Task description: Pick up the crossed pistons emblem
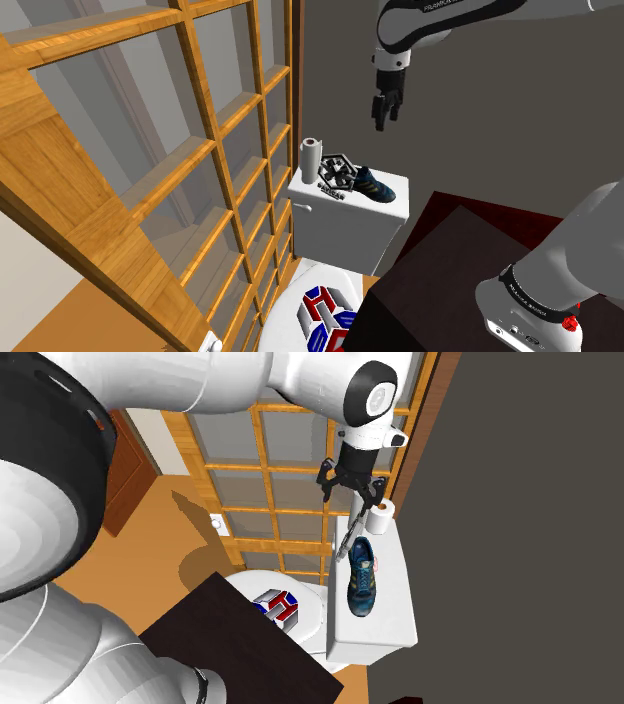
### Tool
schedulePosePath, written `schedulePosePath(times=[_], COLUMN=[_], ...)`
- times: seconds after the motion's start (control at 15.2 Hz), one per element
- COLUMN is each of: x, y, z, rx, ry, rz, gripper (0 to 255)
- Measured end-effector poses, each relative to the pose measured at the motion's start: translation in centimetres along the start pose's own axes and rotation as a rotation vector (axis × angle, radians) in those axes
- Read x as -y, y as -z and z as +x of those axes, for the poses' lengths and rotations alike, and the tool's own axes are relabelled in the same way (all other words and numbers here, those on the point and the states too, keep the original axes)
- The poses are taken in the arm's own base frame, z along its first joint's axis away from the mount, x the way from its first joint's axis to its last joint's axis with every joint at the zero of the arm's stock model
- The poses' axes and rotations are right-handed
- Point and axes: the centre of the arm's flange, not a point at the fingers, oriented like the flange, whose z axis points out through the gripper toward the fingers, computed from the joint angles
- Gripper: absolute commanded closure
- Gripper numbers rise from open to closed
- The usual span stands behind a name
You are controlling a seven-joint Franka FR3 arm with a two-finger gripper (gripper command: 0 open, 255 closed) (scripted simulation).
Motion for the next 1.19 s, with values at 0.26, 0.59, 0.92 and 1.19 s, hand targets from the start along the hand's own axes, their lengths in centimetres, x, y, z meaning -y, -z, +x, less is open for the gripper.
schedulePosePath(times=[0.26, 0.59, 0.92, 1.19], x=[-0.7, -1.1, -1.8, -1.5], y=[-2.9, -6.5, -11.0, -14.4], z=[4.8, 10.4, 16.6, 20.9], rx=[0.031, 0.070, 0.109, 0.140], ry=[0.031, 0.070, 0.109, 0.140], rz=[0.009, 0.021, 0.033, 0.042], gripper=[0, 0, 0, 0])
